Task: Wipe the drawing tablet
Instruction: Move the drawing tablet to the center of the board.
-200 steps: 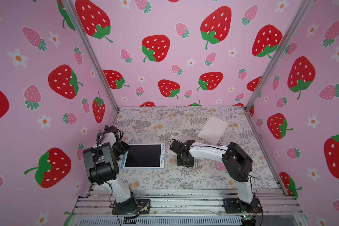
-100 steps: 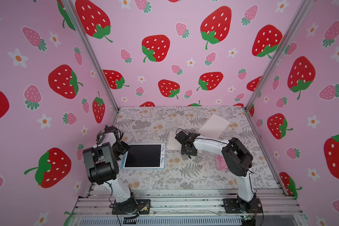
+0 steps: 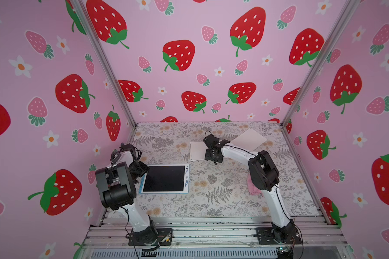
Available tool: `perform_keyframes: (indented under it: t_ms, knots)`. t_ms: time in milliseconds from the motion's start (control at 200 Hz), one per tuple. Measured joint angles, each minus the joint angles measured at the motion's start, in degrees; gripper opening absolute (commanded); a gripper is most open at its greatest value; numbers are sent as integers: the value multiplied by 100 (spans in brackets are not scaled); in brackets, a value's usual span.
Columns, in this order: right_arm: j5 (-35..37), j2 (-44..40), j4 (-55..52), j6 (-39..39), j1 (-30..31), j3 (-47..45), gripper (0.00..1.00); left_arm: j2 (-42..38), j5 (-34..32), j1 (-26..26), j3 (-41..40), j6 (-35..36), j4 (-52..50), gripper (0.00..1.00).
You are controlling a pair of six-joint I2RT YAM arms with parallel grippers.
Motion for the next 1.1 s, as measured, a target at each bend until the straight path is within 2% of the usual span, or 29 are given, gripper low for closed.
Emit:
perform_keyframes:
  t_ms: [205,325,560,800,971,1101]
  knots:
    - [-1073,-463,522,92,192,-778,72,192,4,0,422,328,-37,73]
    - [-1832,-632,1023,483,483,-1152,73,208,81,0,643,579,-17,75]
    - [-2883,-597,2092,1508,981,-1558,73,625,719,0,636,743,107,76]
    - [-3348,-566,2706,2229,1093,-1786,72,380,730,9,234,721,188,76]
    - [-3311,-778,2813,2218,817,-2295,72,160,890,-61,-68,675,417,76]
    - [-3228,-1296,2658,1917,426,-2955,72,-57,1257,-538,-380,455,527,76]
